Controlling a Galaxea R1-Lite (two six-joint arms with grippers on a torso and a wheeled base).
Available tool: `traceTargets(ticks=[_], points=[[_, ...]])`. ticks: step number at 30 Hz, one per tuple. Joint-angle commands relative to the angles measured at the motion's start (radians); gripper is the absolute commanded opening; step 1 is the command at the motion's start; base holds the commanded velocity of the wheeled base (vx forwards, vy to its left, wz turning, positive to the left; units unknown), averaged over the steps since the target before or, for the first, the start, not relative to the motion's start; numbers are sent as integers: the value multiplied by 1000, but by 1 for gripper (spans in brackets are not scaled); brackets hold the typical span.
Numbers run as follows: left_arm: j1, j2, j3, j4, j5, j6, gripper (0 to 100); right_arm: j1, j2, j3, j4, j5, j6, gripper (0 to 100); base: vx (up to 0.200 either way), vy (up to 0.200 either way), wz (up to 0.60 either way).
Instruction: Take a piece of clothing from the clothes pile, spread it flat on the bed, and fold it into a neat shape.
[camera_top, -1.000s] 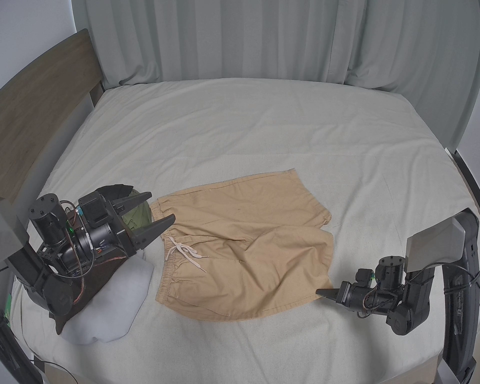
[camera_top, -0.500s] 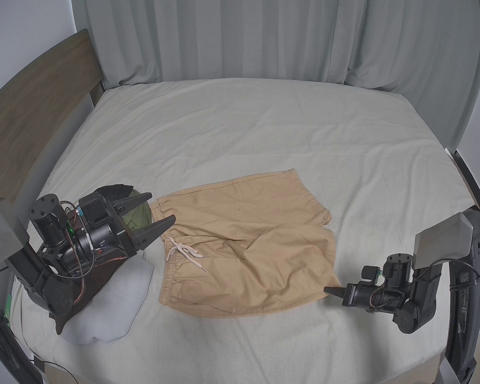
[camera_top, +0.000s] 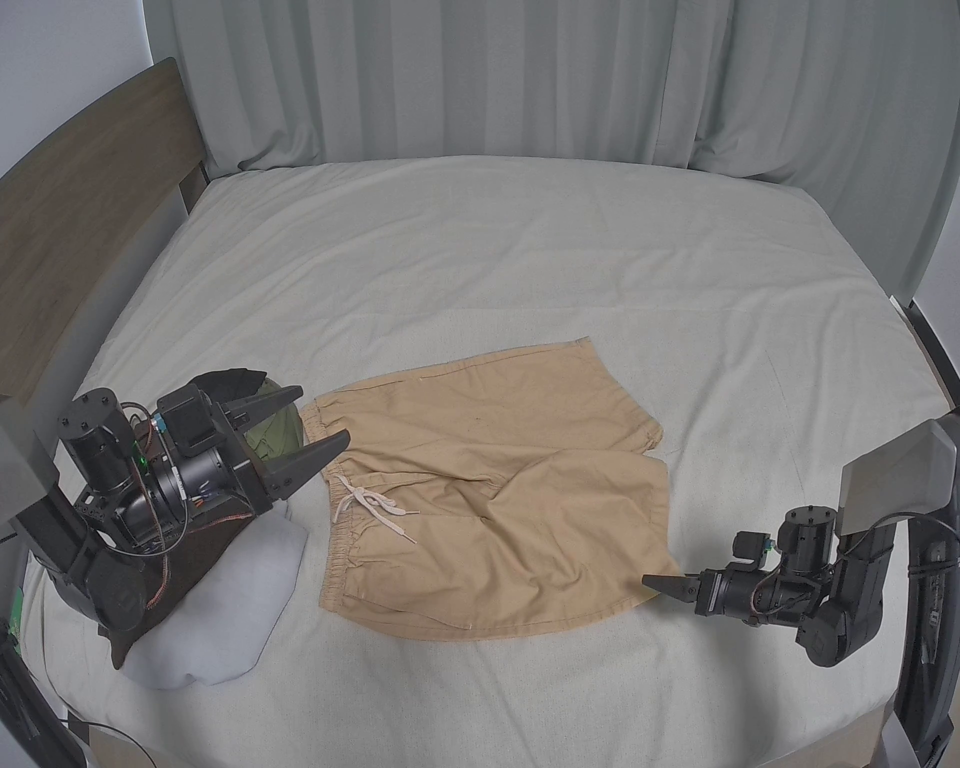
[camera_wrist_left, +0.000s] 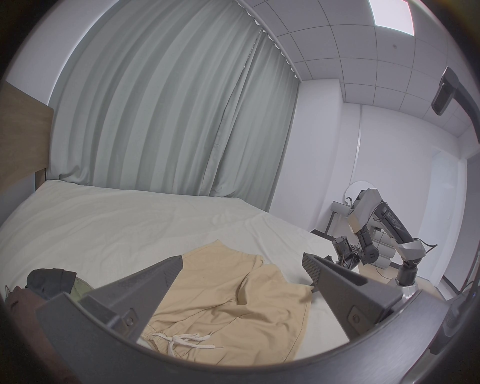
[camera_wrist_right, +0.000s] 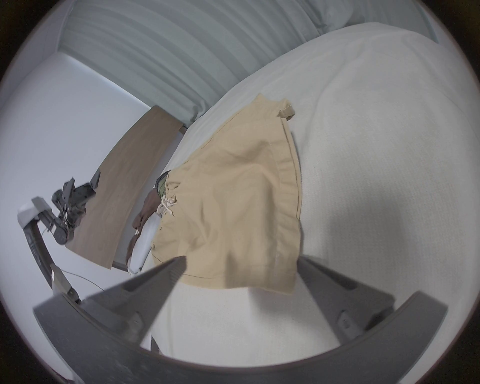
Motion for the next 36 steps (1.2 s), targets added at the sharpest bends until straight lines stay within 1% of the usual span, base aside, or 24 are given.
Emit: traceTargets(ticks=[1,4,8,11,13,19,28,31,33,34,36], points=[[0,2,0,-1,0,0,100,-9,-28,-1,0,3,50,100,0,0,0],[3,3,0,-1,0,0,100,-23,-34,-4,-1,15,89,100,0,0,0],[9,5,1,-1,-3,0,100,-50,-60,-4,0,52,108,100,0,0,0],[11,8,1,-1,-3,0,100,-67,-71,-1,2,68,142,100,0,0,0],[11,6,1,-1,-3,0,100,-72,-68,-1,2,69,160,100,0,0,0],[13,6,6,-1,-3,0,100,-73,-4,0,2,65,163,100,0,0,0],[23,6,15,-1,-8,-2,100,-47,79,-7,0,63,180,100,0,0,0],[28,8,15,-1,-15,-2,100,-41,79,-6,0,65,224,100,0,0,0],[32,8,15,-1,-17,-2,100,-41,64,-7,0,68,297,100,0,0,0],[32,6,15,-1,-17,-2,100,-41,56,-7,-1,69,315,100,0,0,0],[32,8,15,-1,-17,-2,100,-42,7,-7,0,71,381,100,0,0,0]])
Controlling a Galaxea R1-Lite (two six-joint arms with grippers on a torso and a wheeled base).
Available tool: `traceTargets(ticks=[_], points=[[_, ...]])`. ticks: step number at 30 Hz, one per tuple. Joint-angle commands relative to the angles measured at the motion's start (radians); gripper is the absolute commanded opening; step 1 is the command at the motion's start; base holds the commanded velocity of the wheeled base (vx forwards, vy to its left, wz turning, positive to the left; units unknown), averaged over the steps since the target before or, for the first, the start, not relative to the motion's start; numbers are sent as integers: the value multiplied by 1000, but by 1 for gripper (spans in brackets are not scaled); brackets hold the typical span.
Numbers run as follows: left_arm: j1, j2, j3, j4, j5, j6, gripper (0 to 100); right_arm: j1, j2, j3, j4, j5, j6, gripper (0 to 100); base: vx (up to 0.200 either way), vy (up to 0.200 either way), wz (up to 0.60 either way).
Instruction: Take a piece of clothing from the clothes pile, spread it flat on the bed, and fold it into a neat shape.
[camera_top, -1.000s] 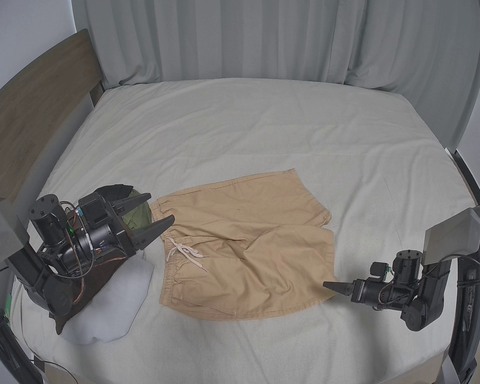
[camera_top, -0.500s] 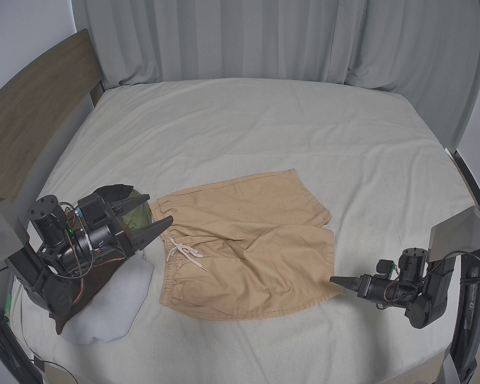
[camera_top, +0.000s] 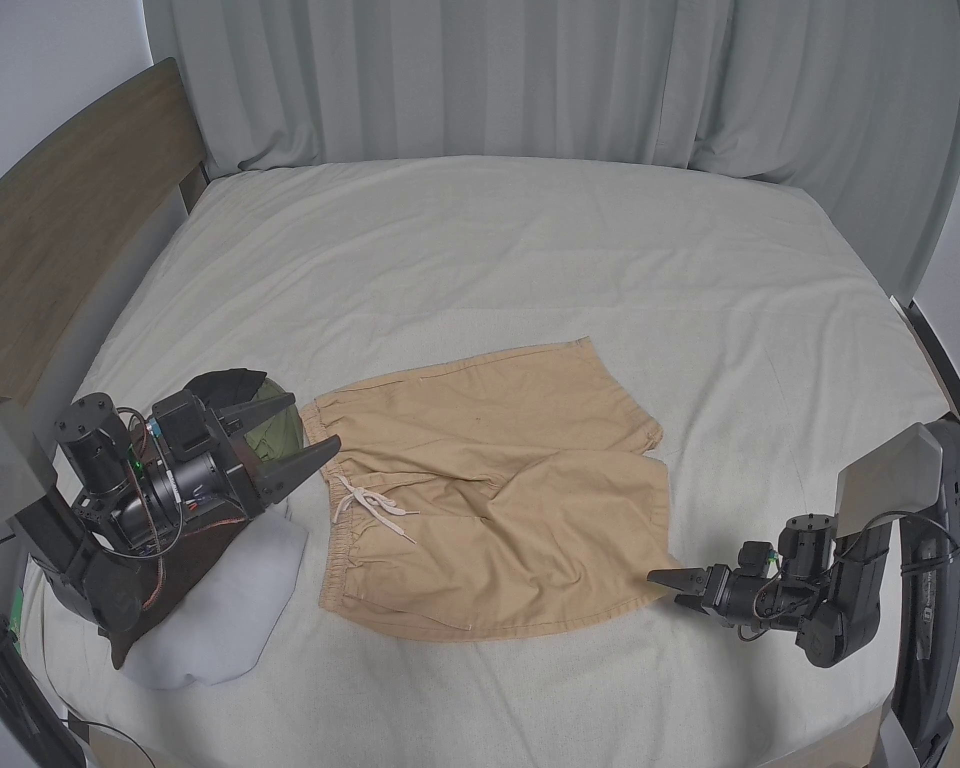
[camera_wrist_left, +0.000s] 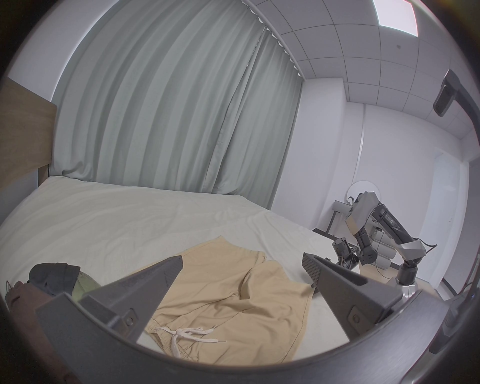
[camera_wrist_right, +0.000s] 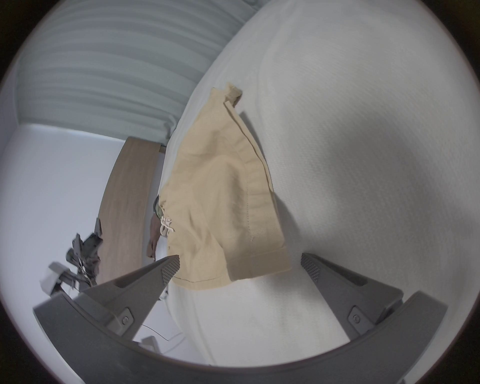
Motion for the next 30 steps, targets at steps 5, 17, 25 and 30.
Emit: traceTargets(ticks=[5,17,25,30], points=[[5,11,-2,-1,-1,1,100,-7,-92,2,3,14,134,100,0,0,0],[22,31,1,-1,-10,3,100,-12,-112,10,3,10,131,0,0,0,0],[54,63,41,-1,-32,6,100,-4,-109,8,3,4,131,0,0,0,0],[90,102,120,-1,-90,4,100,0,-112,10,1,3,131,0,0,0,0]])
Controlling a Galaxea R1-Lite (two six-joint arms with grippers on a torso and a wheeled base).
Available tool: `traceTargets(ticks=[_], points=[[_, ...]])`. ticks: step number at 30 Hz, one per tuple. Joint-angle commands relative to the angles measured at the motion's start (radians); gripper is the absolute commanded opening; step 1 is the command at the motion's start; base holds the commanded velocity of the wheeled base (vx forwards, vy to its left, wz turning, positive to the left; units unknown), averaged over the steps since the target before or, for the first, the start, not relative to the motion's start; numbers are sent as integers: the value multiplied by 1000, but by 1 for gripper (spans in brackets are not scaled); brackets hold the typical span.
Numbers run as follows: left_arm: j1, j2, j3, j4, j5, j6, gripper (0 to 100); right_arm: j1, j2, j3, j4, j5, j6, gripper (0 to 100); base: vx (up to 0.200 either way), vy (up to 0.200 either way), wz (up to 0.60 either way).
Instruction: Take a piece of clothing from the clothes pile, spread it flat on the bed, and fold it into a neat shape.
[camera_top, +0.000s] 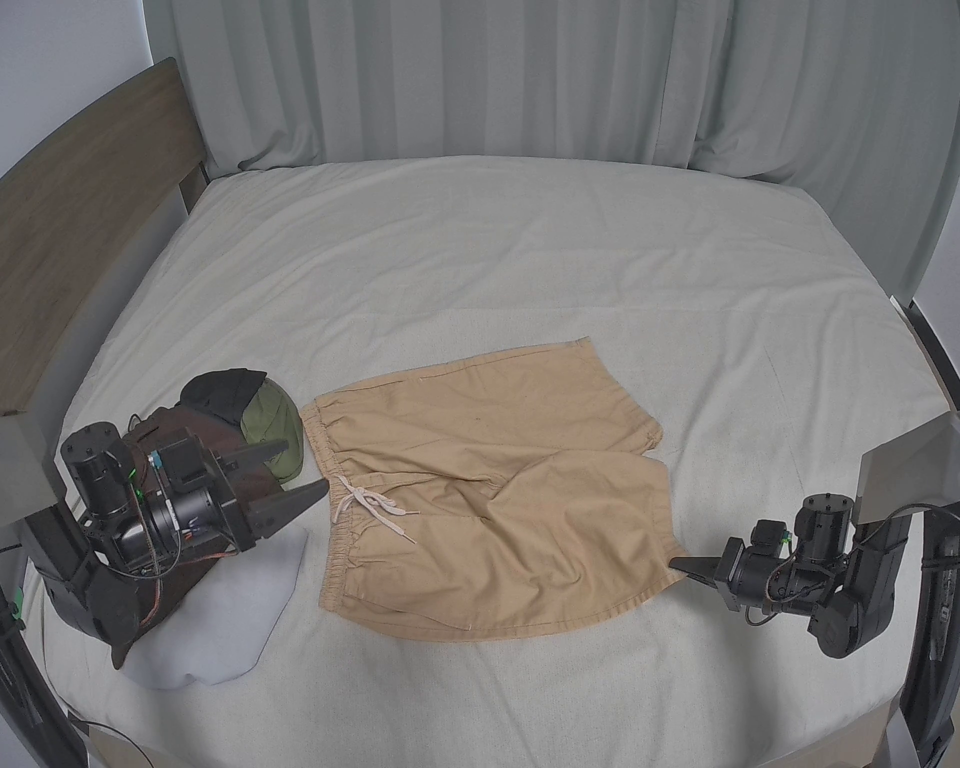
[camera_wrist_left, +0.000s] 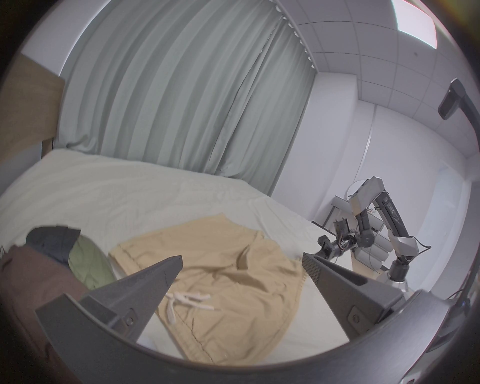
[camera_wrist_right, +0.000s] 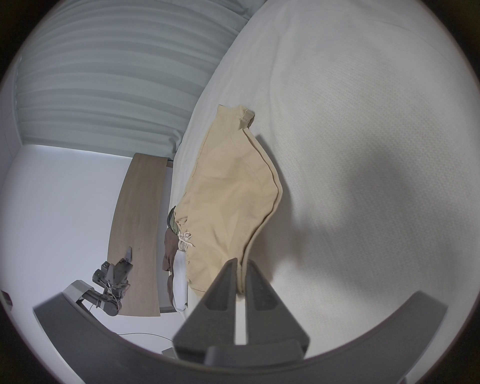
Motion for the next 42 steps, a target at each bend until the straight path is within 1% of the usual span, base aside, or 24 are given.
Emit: traceTargets(ticks=[1,3,8,11,16,18,19,21,29,33,35,37,42], points=[[29,48,59,-1,-30,-1,100,4,-2,1,-2,-1,0,0,0,0,0],[46,96,92,-1,-59,-1,100,7,-2,1,-2,-1,0,0,0,0,0],[78,180,92,-1,-93,19,100,13,-2,3,-2,-3,0,0,0,0,0],[97,228,87,-1,-96,20,100,16,-1,1,-2,-3,0,0,0,0,0],[98,282,98,-1,-105,11,100,16,-2,1,-2,-3,-5,0,0,0,0],[98,311,98,-1,-111,11,100,16,-1,3,-2,-3,-19,0,0,0,0],[101,349,93,-1,-113,11,100,16,1,4,-2,-3,-43,0,0,0,0],[112,378,87,-1,-114,16,100,15,2,13,-2,-3,-66,0,0,0,0],[112,430,70,-1,-111,8,100,16,-1,18,-2,-3,-79,0,0,0,0],[103,447,67,-1,-102,-3,100,15,-1,18,-2,-5,-79,0,0,0,0],[86,472,62,-1,-94,-26,100,13,-1,18,-2,-5,-79,0,0,0,0],[74,486,62,-1,-68,-59,100,12,-1,18,-2,-3,-79,0,0,0,0],[29,490,43,-1,27,-151,100,10,-1,16,-2,-5,-80,0,0,0,0]])
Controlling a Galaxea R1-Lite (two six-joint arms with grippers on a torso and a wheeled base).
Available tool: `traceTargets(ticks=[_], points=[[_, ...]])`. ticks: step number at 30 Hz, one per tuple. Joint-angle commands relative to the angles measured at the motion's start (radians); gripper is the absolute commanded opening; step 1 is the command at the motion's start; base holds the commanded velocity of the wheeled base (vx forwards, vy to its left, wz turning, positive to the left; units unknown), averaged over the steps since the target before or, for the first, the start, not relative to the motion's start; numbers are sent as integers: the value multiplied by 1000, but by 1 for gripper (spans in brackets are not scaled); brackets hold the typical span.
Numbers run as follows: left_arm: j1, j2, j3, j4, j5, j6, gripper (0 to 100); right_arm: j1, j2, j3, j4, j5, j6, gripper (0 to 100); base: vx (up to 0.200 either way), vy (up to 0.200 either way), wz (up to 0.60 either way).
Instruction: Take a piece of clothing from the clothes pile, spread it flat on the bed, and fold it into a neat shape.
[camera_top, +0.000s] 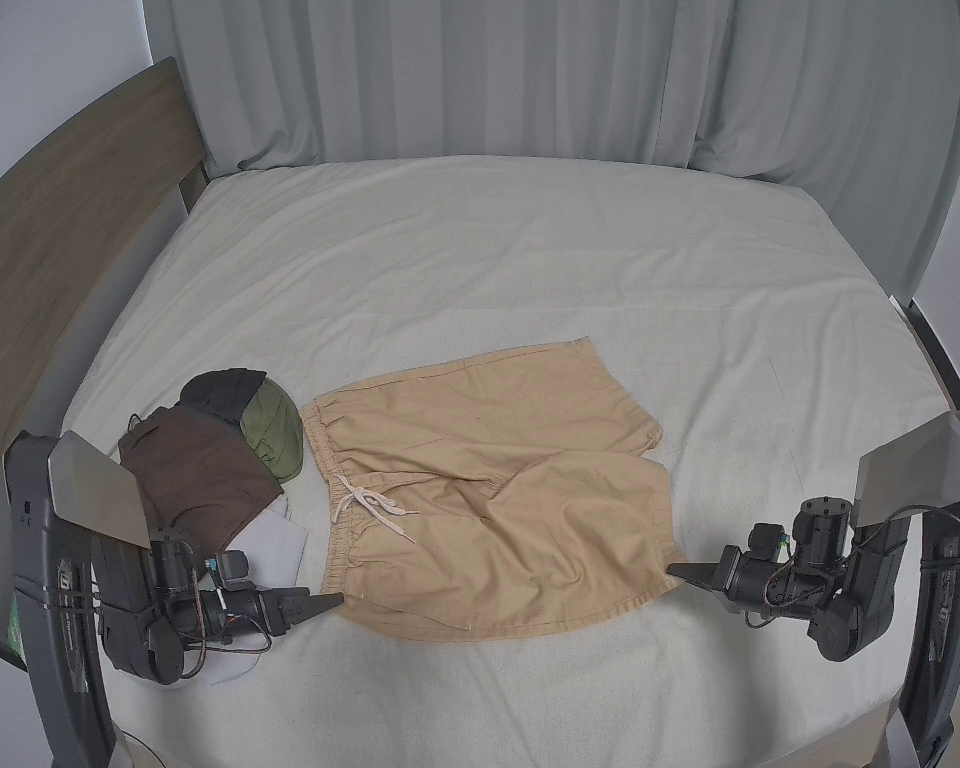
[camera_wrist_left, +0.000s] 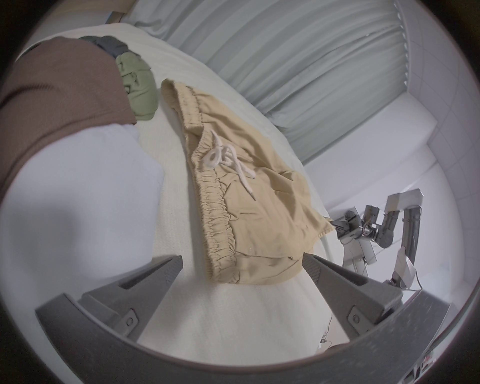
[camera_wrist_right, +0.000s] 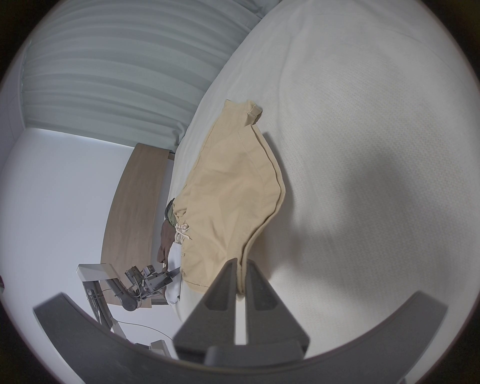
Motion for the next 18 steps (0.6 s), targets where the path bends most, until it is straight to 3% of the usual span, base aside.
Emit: traceTargets(ticks=[1,18], points=[[-33,24,-17,-1,28,-30,100,-2,0,-1,0,2,-1,0,0,0,0],[-74,46,-45,-1,93,-84,100,-5,1,0,0,1,-8,0,0,0,0]])
